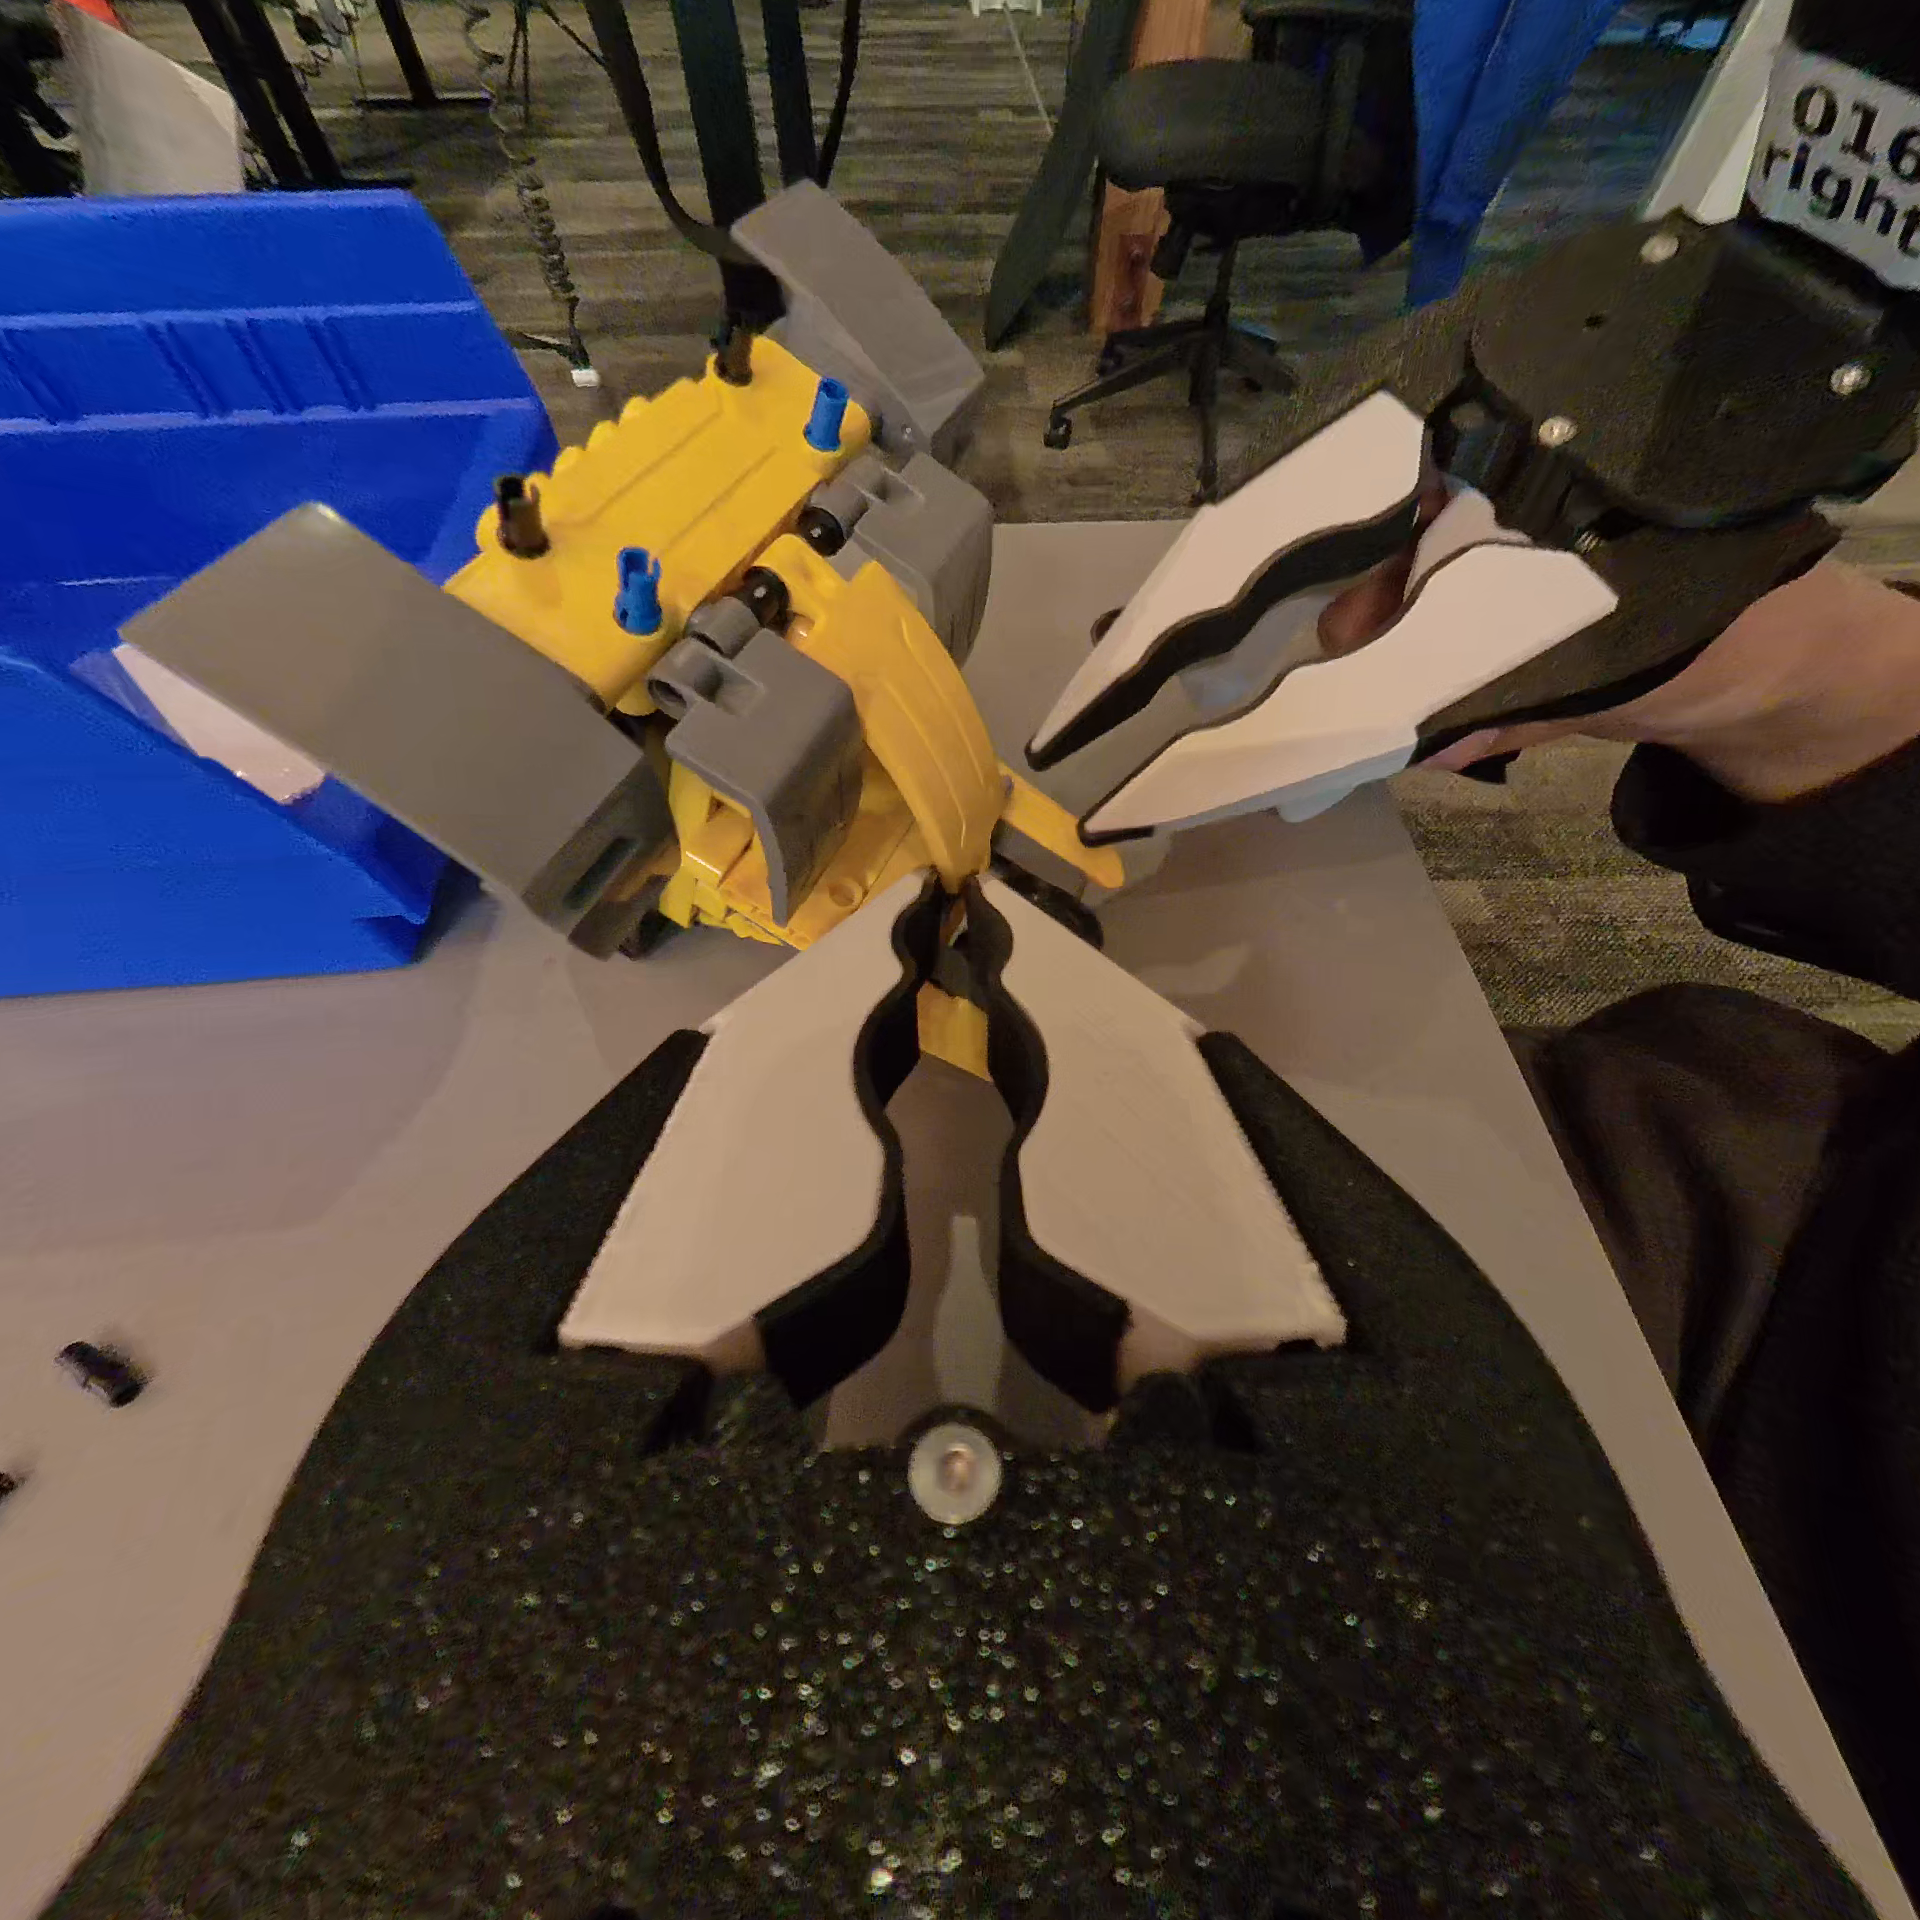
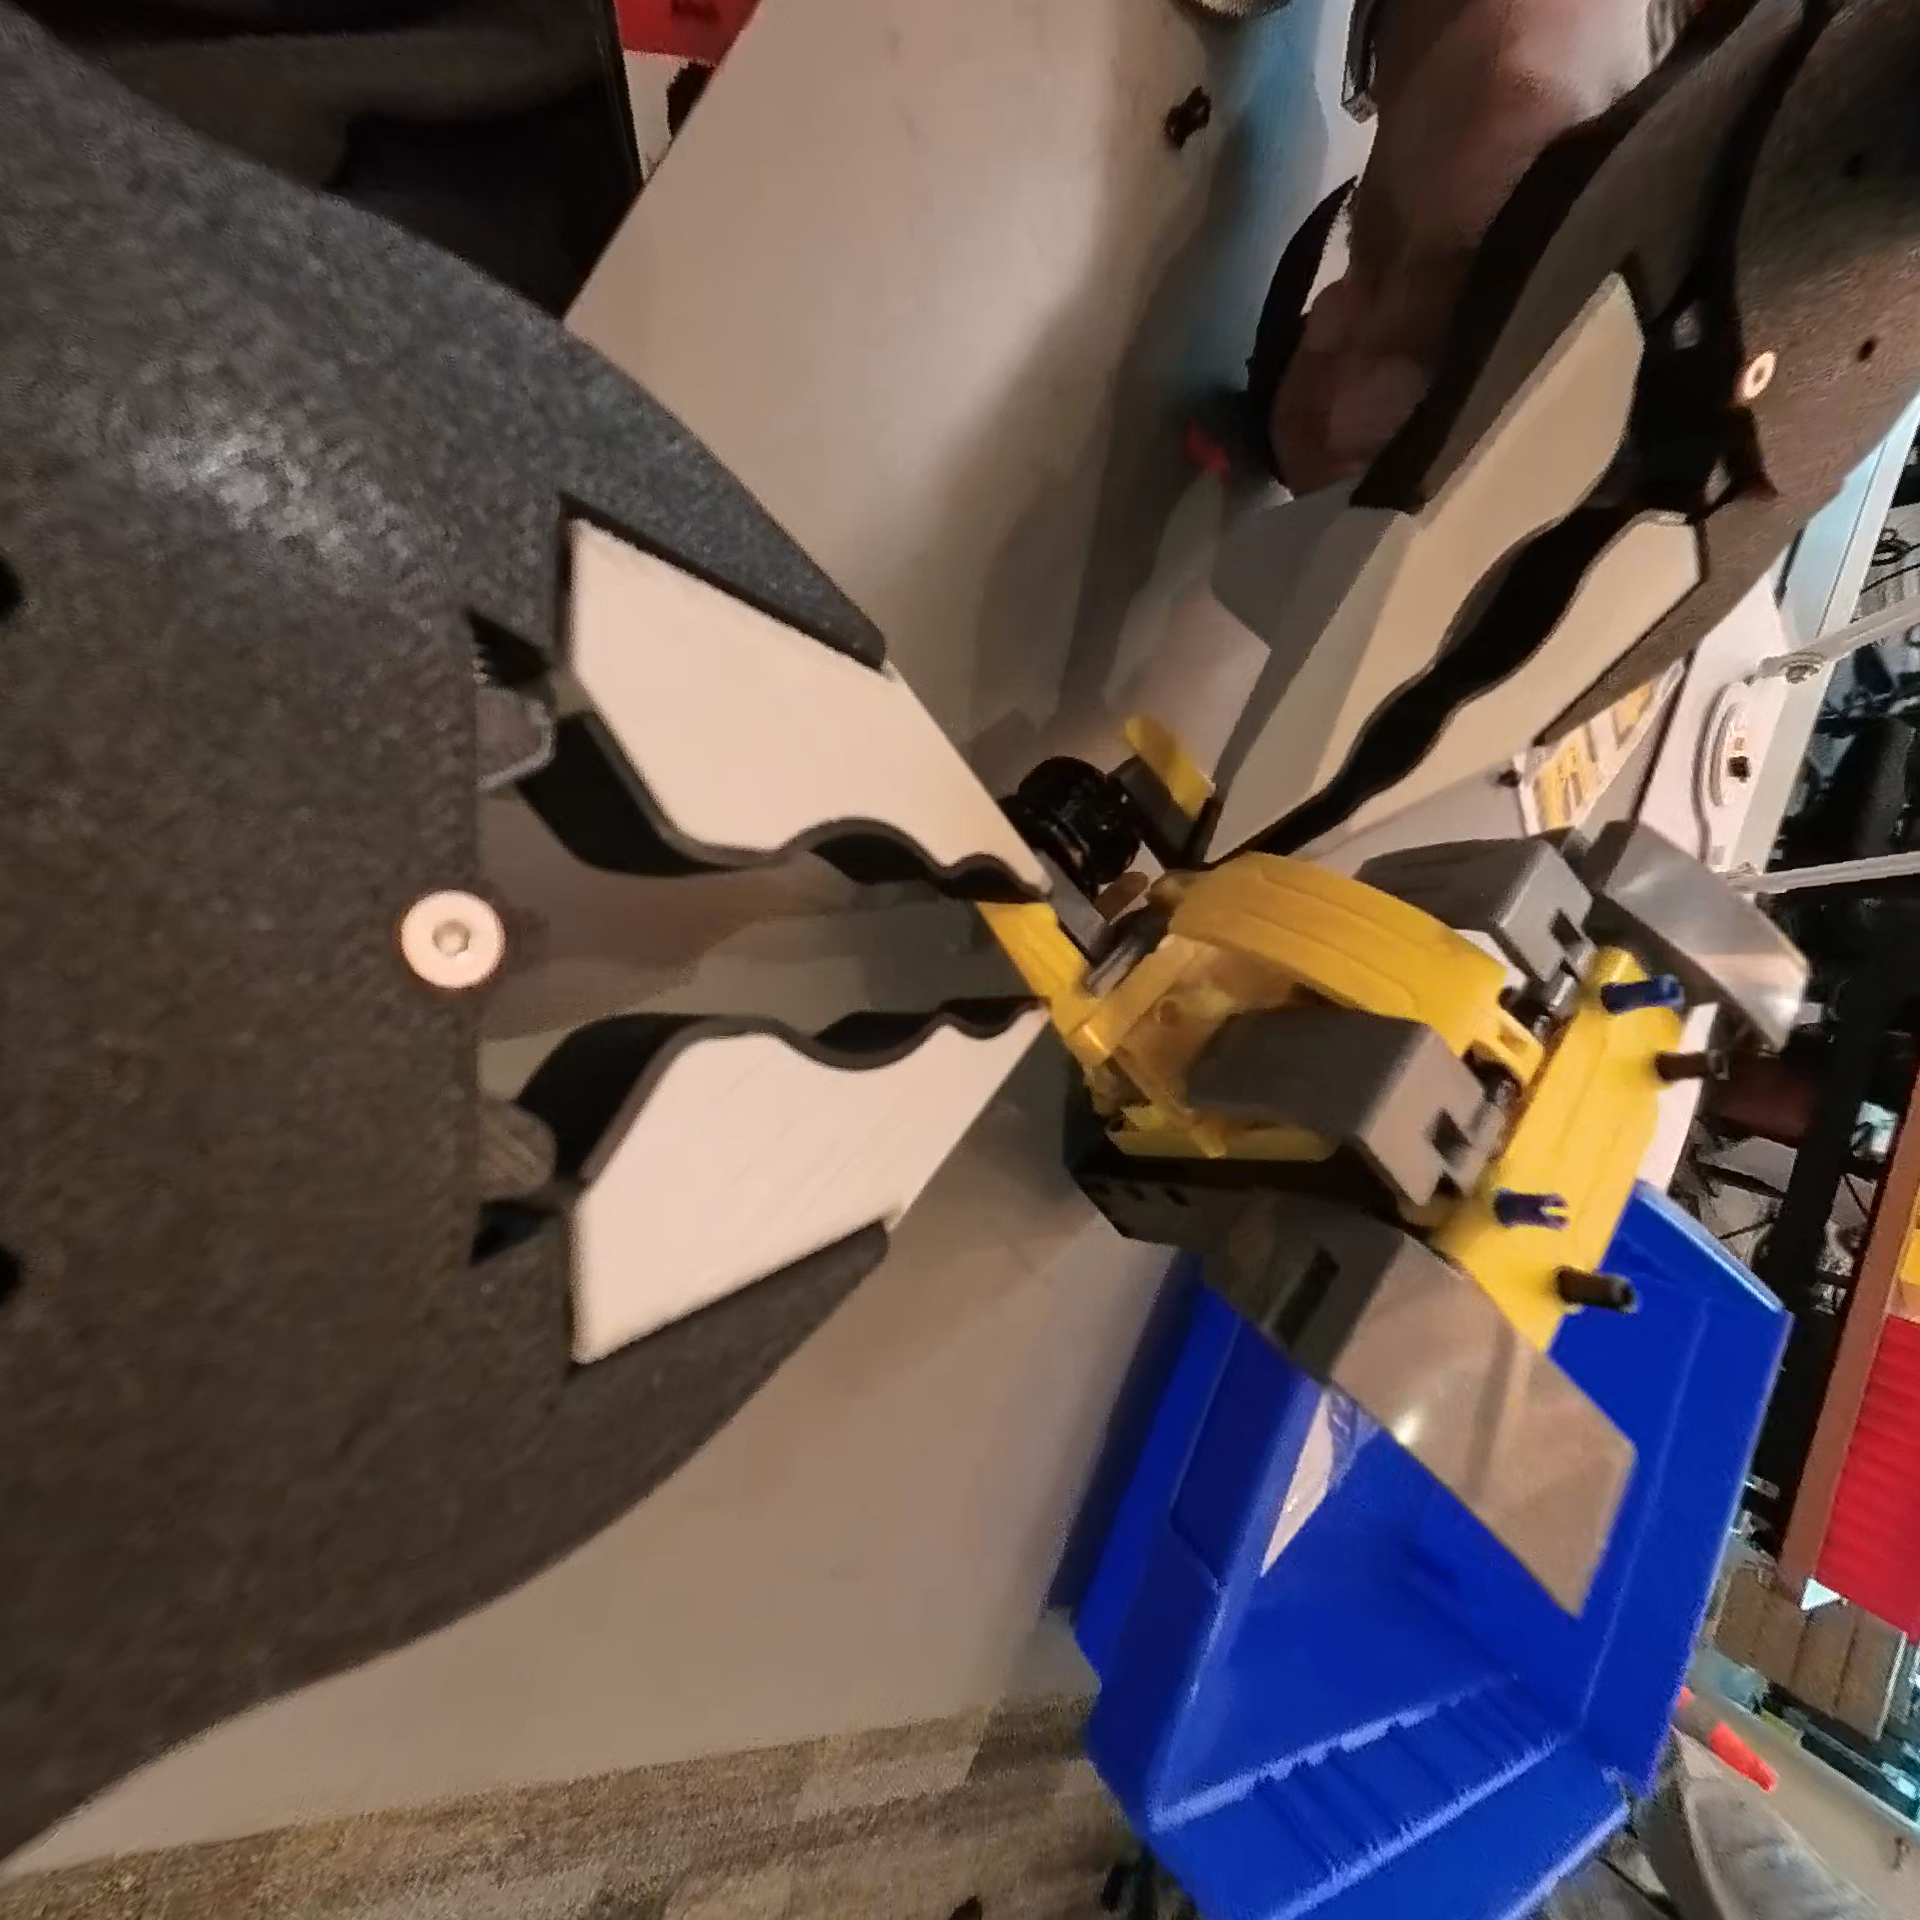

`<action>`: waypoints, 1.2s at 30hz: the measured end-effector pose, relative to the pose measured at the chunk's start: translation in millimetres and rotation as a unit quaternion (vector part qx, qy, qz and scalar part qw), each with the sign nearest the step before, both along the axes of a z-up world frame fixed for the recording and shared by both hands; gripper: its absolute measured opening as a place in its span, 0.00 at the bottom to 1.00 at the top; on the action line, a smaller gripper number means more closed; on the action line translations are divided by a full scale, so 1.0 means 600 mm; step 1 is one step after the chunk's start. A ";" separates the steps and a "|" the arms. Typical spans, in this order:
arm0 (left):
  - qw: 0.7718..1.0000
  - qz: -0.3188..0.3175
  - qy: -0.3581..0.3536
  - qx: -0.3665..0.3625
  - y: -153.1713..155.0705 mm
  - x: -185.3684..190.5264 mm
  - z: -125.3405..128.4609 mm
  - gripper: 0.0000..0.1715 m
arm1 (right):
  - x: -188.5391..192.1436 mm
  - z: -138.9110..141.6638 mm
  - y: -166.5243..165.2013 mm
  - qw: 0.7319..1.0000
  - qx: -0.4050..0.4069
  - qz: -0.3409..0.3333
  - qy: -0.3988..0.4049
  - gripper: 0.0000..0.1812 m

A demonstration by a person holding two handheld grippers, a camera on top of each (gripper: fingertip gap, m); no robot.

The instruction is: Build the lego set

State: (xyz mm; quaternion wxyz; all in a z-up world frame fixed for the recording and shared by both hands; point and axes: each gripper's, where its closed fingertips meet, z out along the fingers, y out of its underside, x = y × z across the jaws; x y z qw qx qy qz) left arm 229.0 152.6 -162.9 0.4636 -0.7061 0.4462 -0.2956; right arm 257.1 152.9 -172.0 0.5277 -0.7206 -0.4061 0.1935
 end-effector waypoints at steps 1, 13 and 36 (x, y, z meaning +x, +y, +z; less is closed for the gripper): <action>1.000 0.002 -0.002 0.000 0.001 -0.001 0.001 0.02 | -0.002 -0.002 0.001 1.000 -0.001 -0.001 0.002 0.10; 1.000 0.023 -0.010 0.005 0.010 -0.002 0.006 0.02 | -0.001 0.009 0.009 1.000 0.017 -0.007 0.007 0.11; 0.999 0.032 -0.010 0.004 0.014 -0.003 0.007 0.02 | -0.015 0.012 0.029 0.996 0.047 0.063 -0.035 0.02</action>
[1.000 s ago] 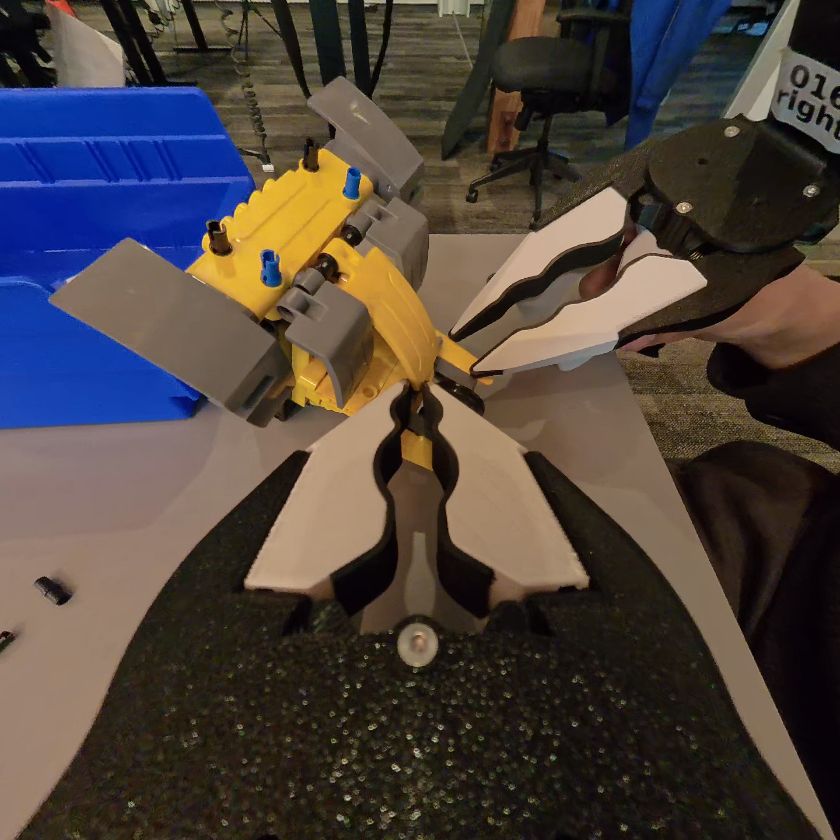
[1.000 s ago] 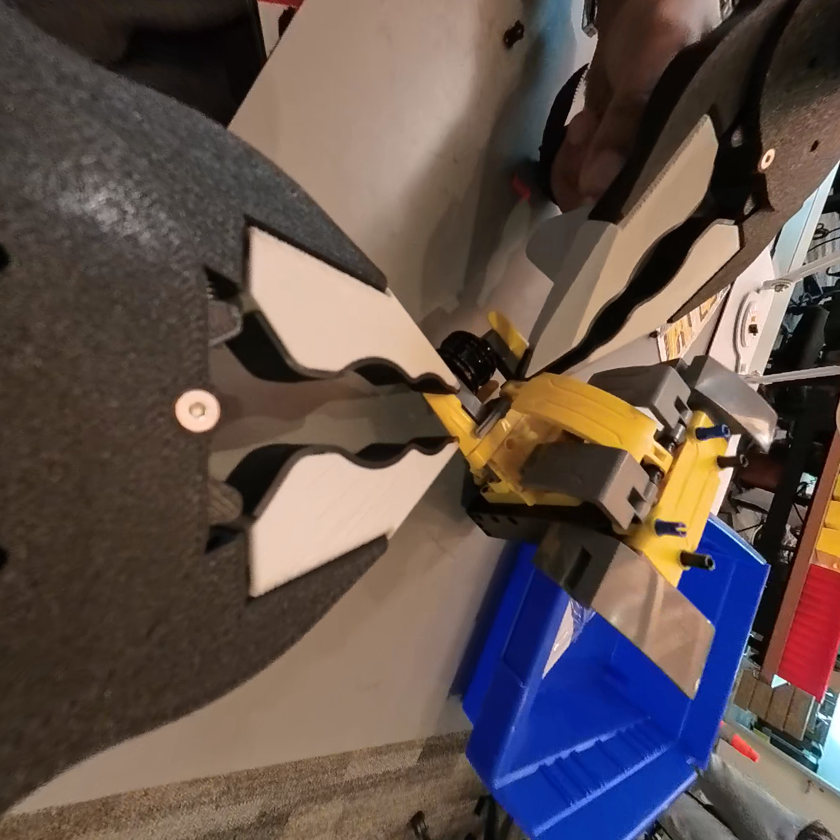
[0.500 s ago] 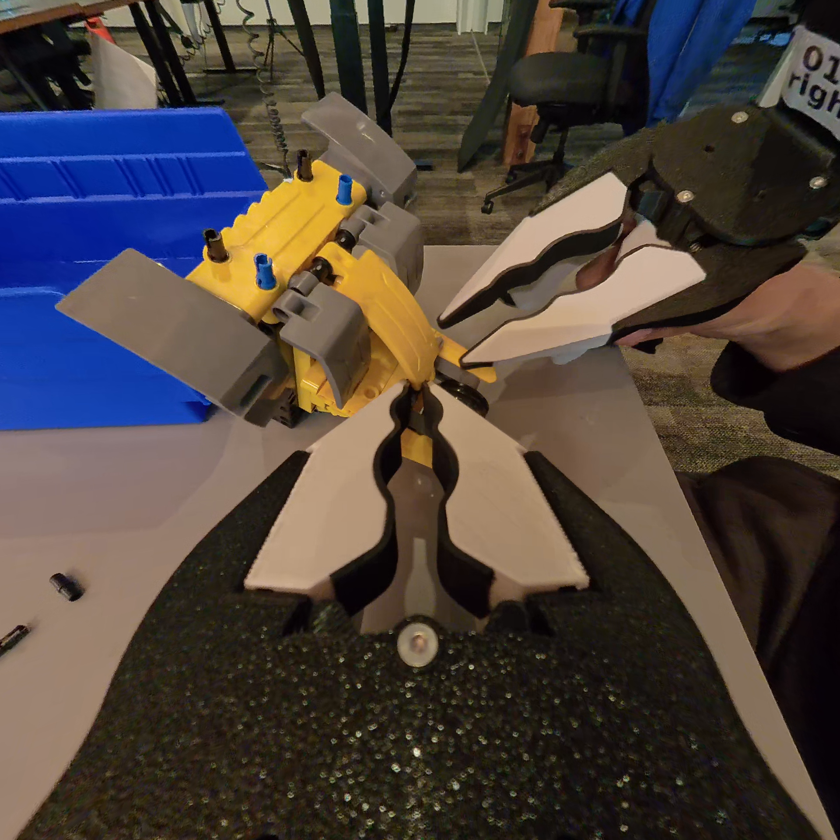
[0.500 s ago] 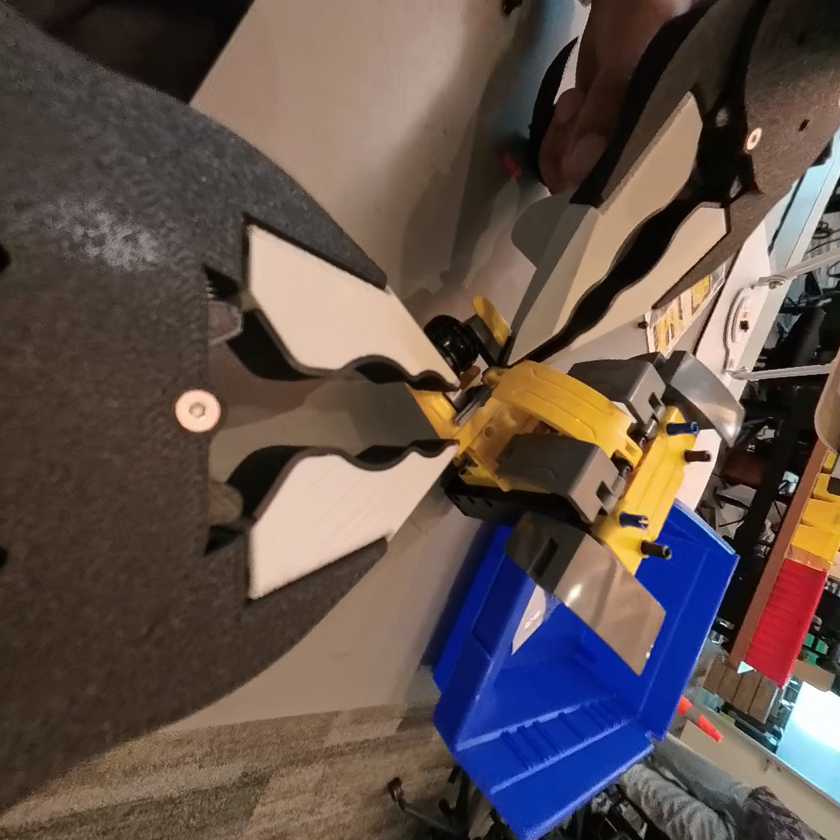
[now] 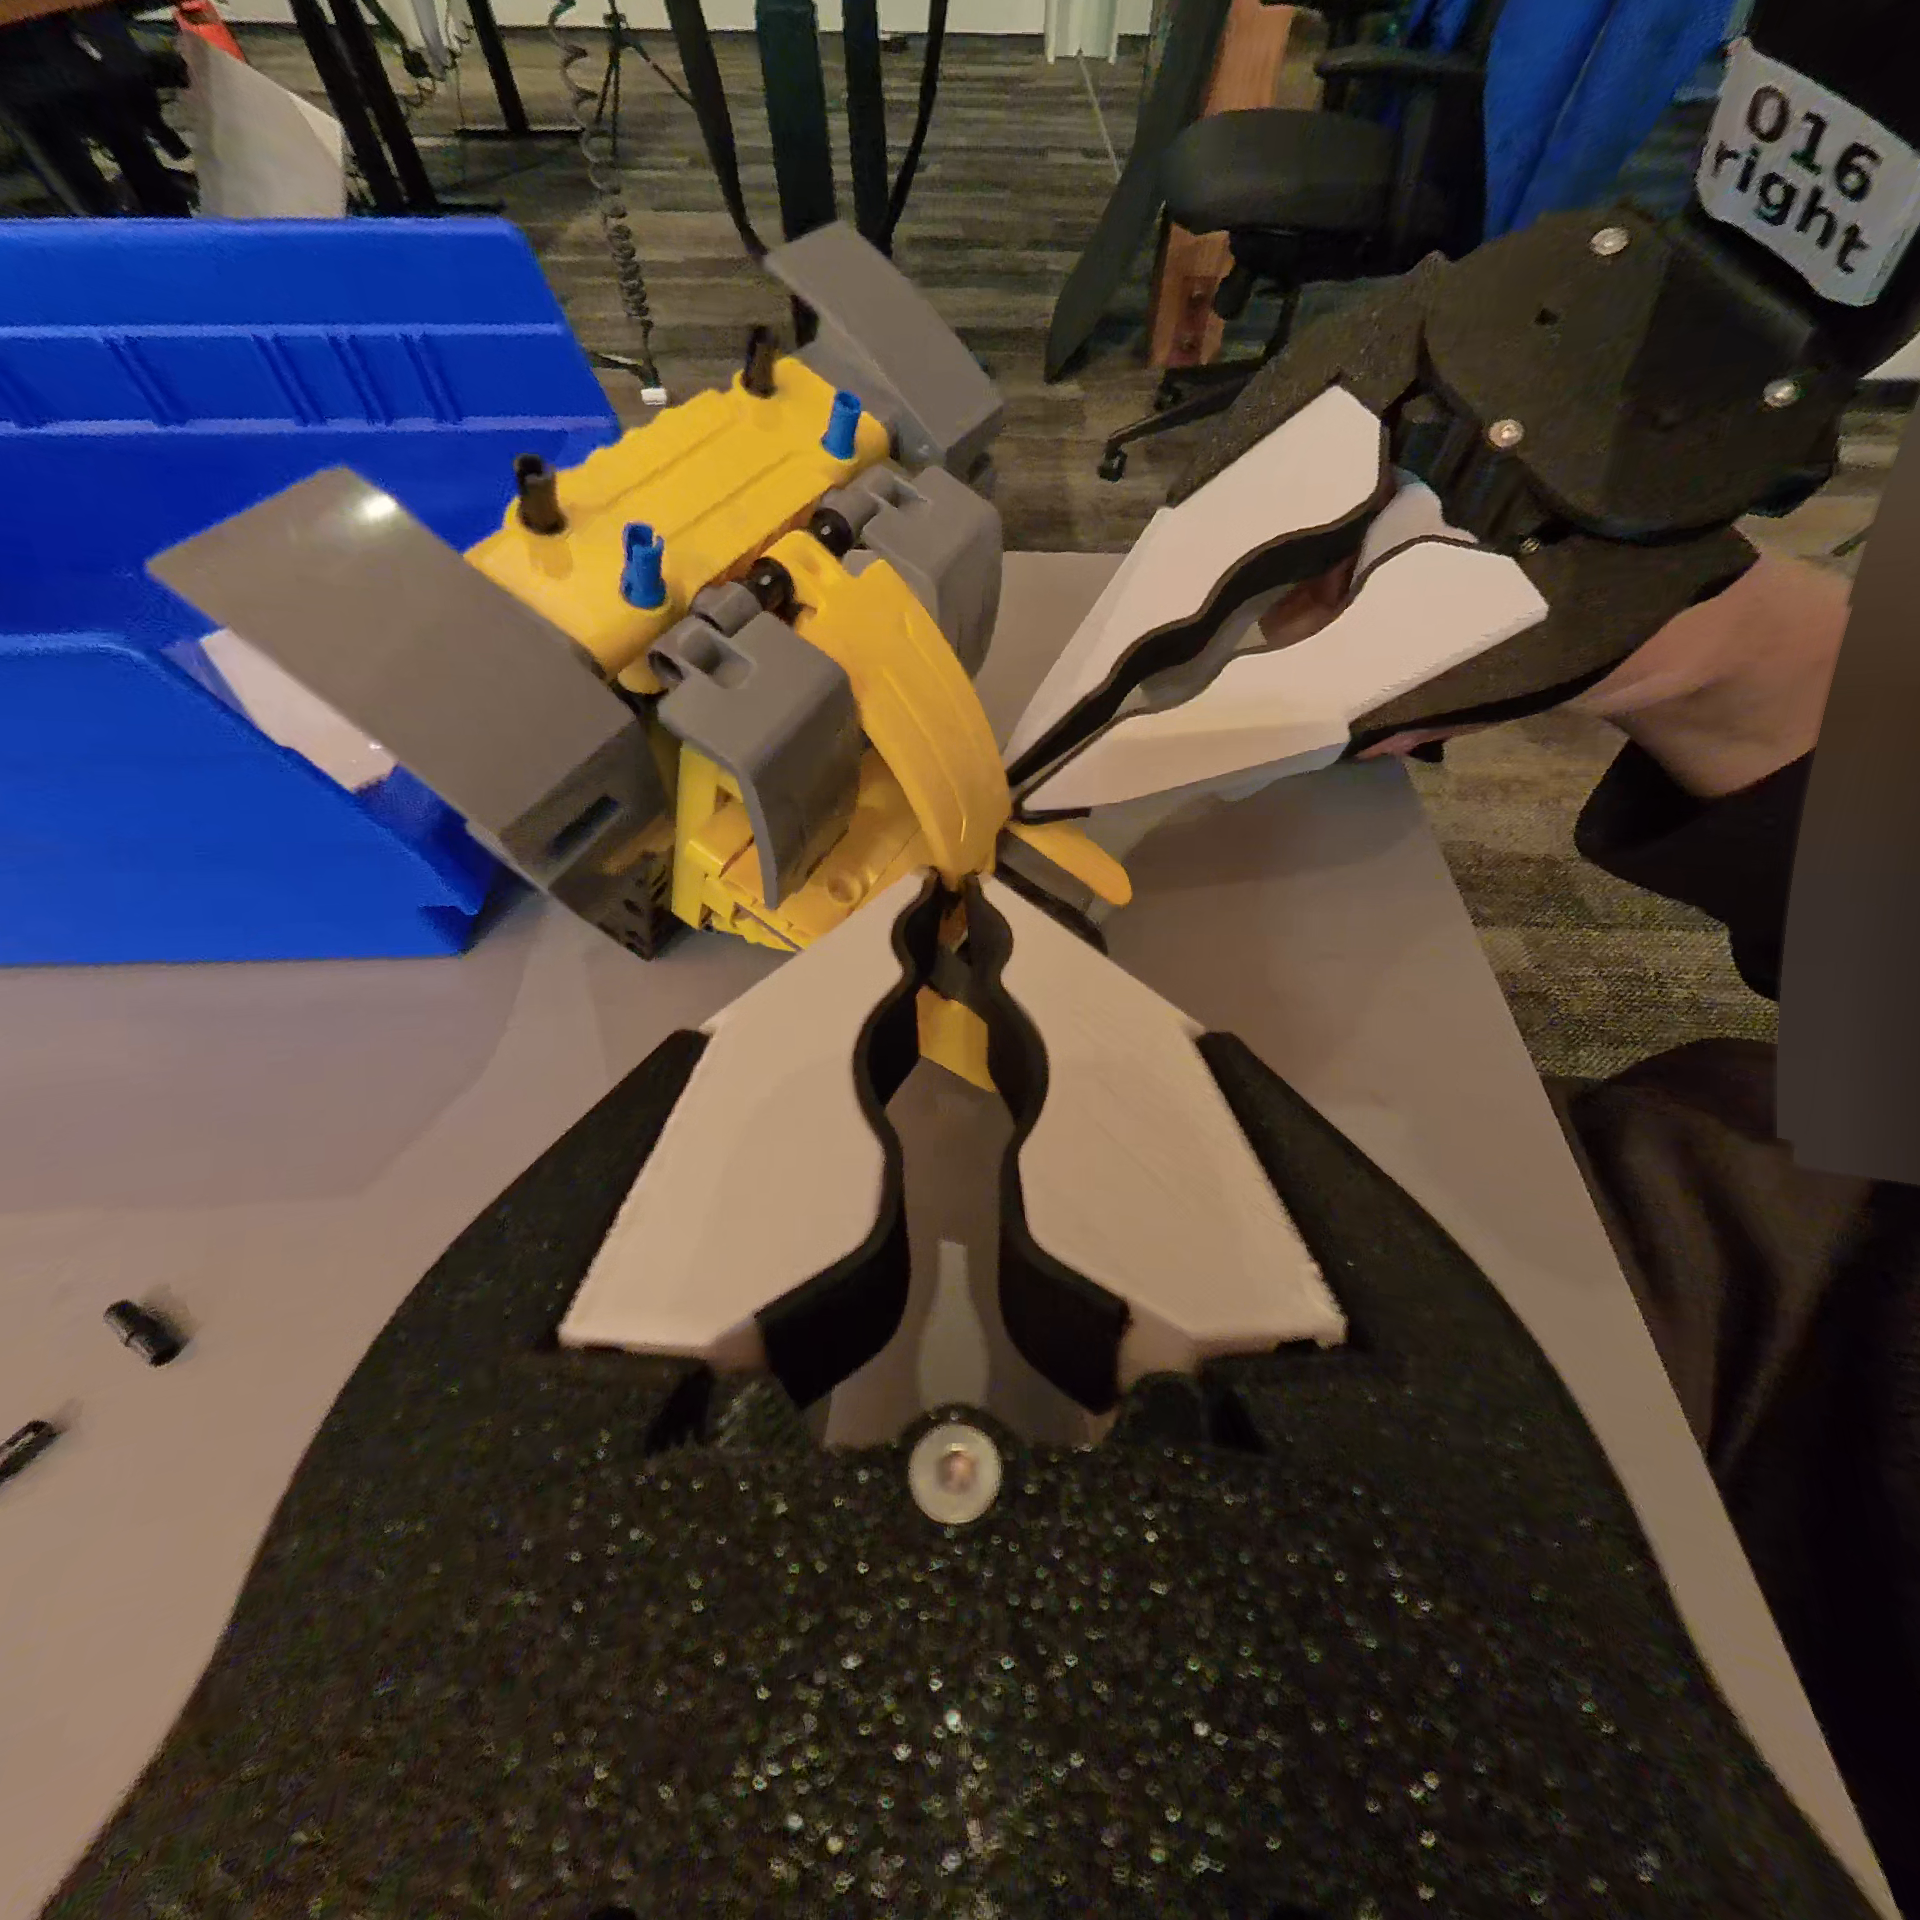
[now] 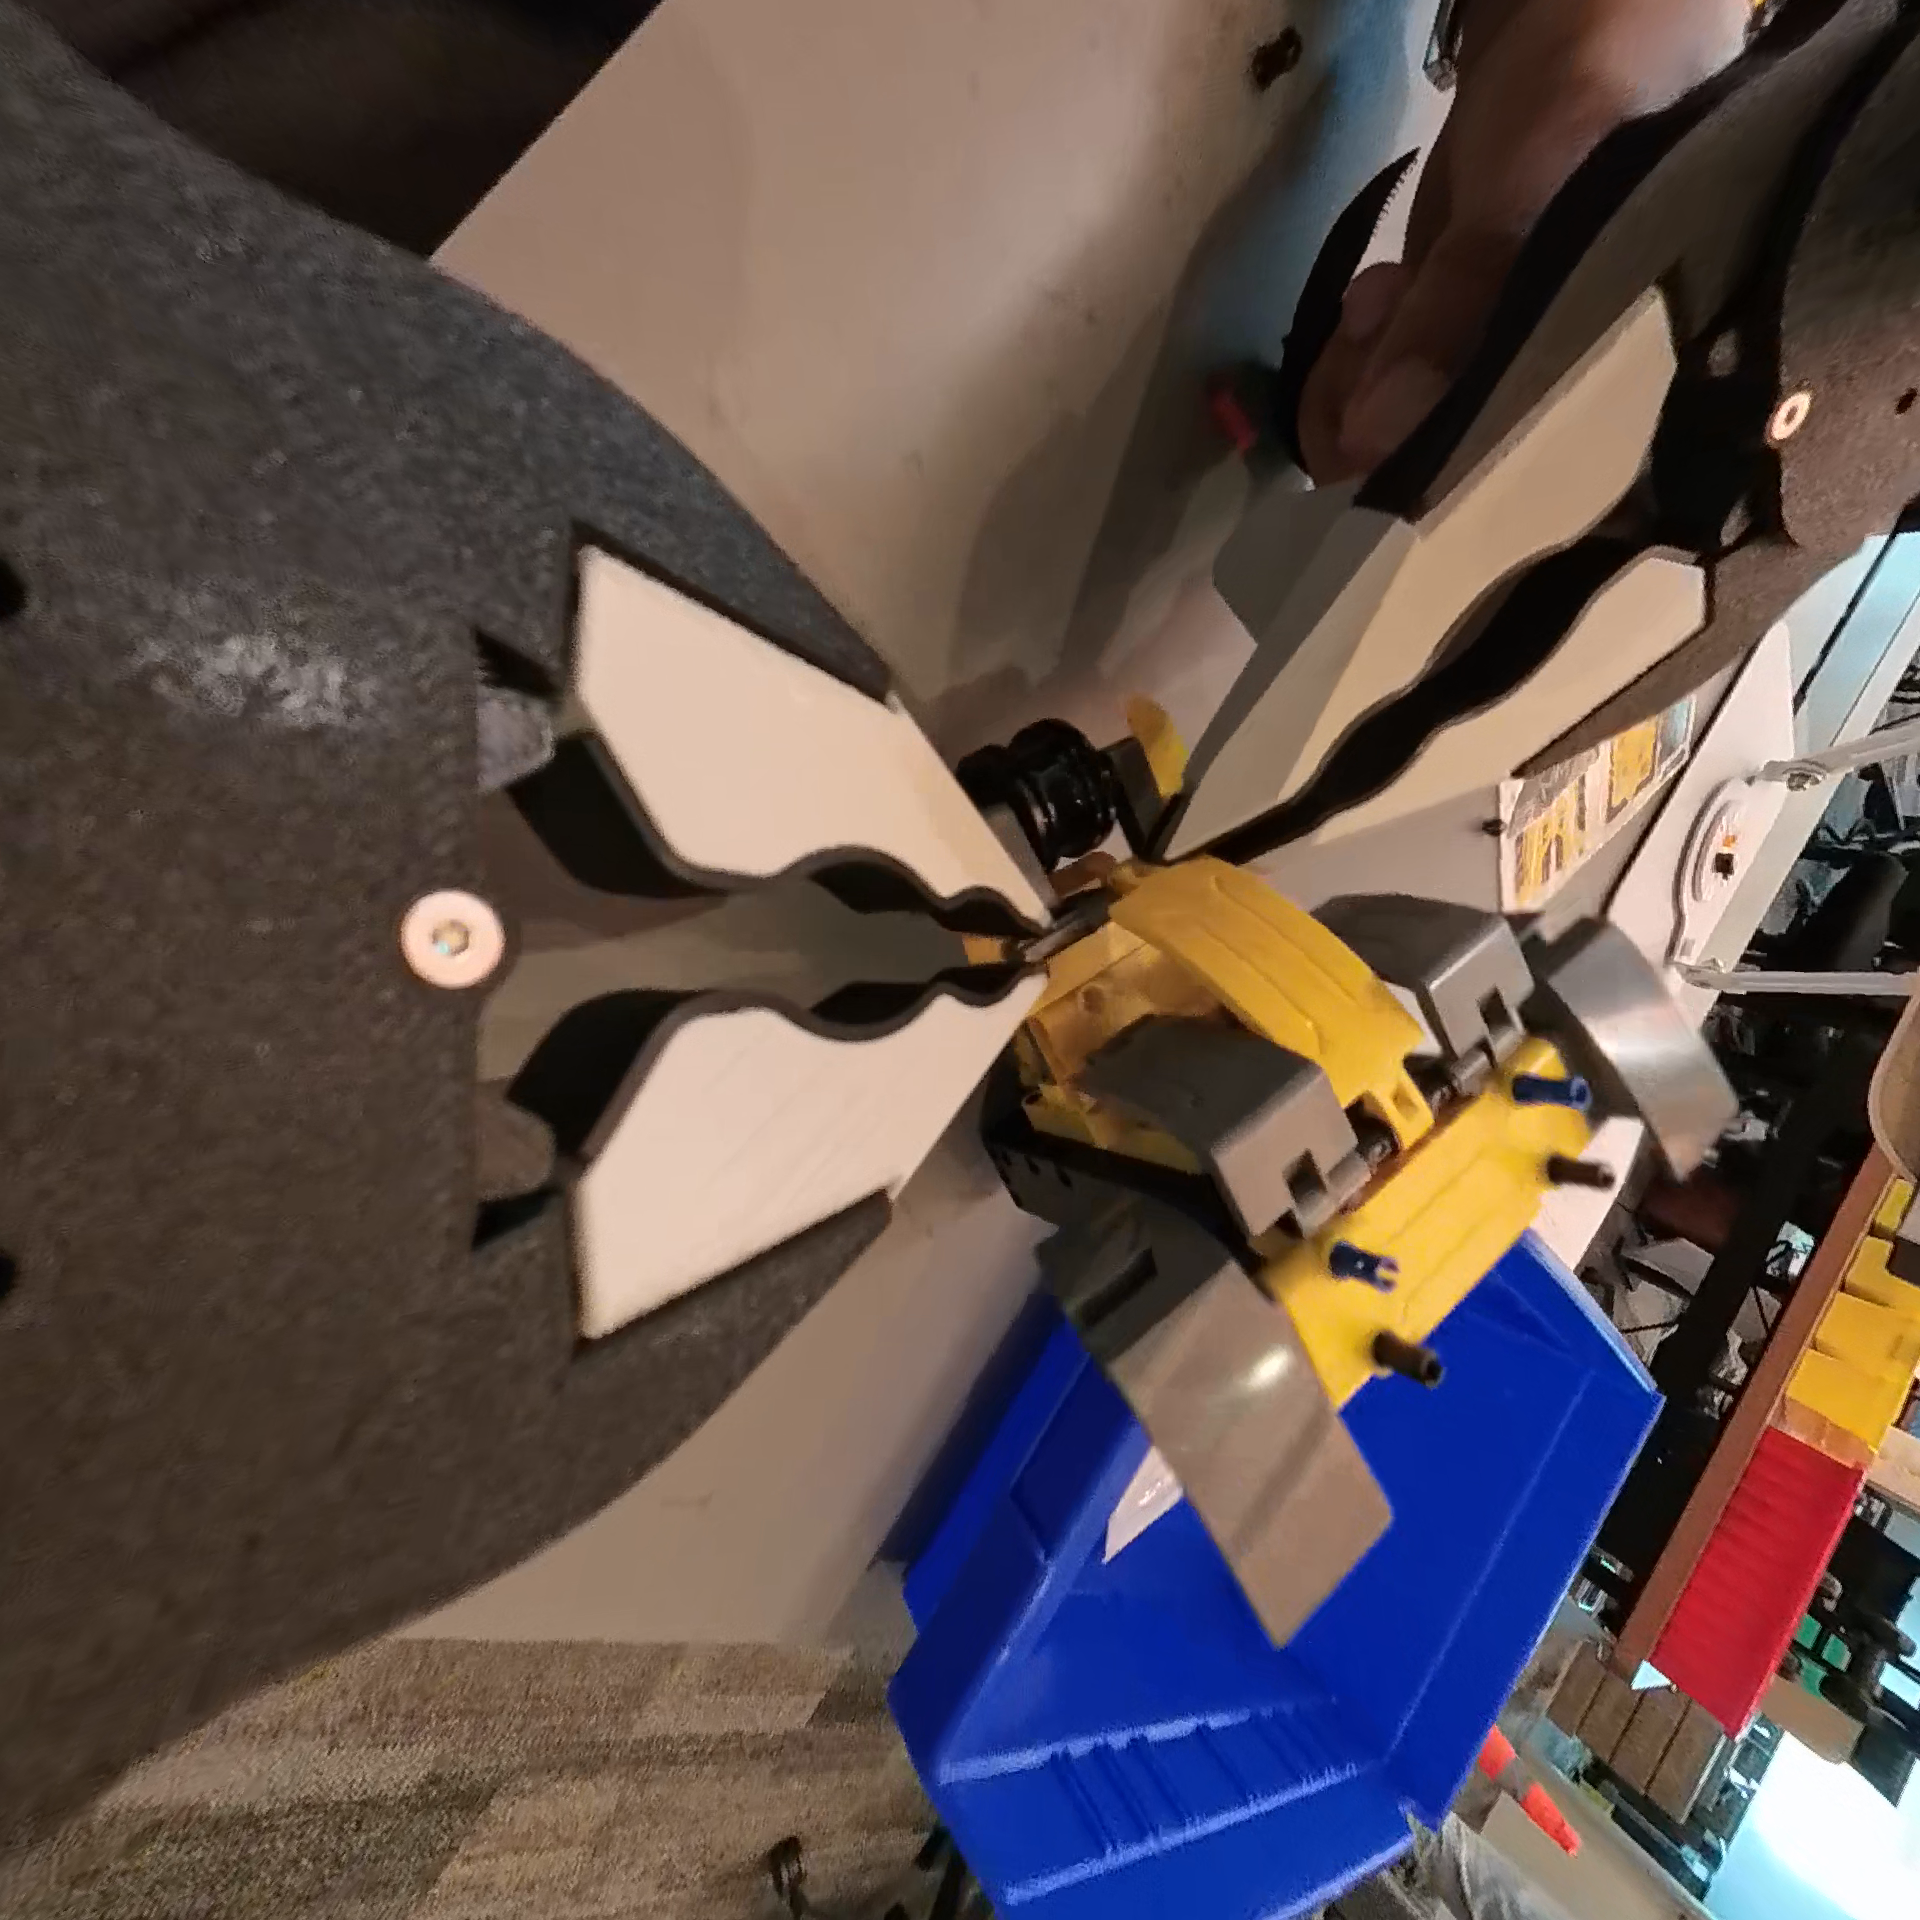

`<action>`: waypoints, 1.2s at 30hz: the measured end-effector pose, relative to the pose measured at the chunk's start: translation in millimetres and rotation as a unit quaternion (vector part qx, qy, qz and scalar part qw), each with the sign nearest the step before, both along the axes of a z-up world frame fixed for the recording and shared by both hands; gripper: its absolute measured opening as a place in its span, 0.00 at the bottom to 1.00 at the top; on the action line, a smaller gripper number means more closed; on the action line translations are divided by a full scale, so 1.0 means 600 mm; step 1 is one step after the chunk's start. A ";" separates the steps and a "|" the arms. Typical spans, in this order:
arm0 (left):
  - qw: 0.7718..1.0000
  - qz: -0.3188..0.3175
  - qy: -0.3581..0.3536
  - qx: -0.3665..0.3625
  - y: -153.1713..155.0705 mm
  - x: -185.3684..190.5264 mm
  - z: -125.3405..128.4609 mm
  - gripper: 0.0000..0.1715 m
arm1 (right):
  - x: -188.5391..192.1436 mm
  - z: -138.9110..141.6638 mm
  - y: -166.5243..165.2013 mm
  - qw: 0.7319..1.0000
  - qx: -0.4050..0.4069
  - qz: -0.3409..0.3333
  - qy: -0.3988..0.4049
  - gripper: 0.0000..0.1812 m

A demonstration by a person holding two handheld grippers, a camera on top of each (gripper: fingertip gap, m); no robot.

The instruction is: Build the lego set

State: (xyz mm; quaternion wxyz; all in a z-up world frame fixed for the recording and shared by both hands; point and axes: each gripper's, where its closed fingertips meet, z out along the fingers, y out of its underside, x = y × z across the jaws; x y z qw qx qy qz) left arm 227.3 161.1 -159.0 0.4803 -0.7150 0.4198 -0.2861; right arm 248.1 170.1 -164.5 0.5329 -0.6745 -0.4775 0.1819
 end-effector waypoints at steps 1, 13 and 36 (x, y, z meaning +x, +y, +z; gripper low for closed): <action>1.000 0.003 0.003 0.003 0.001 0.000 -0.001 0.02 | 0.000 -0.002 -0.001 1.000 0.001 0.001 -0.005 0.02; 1.000 0.025 0.009 0.014 0.007 0.000 -0.001 0.02 | -0.001 -0.005 0.001 1.000 0.004 -0.004 -0.012 0.02; 0.995 0.057 0.066 0.049 0.014 0.003 -0.016 0.01 | -0.011 -0.040 0.006 0.996 0.014 -0.014 -0.086 0.00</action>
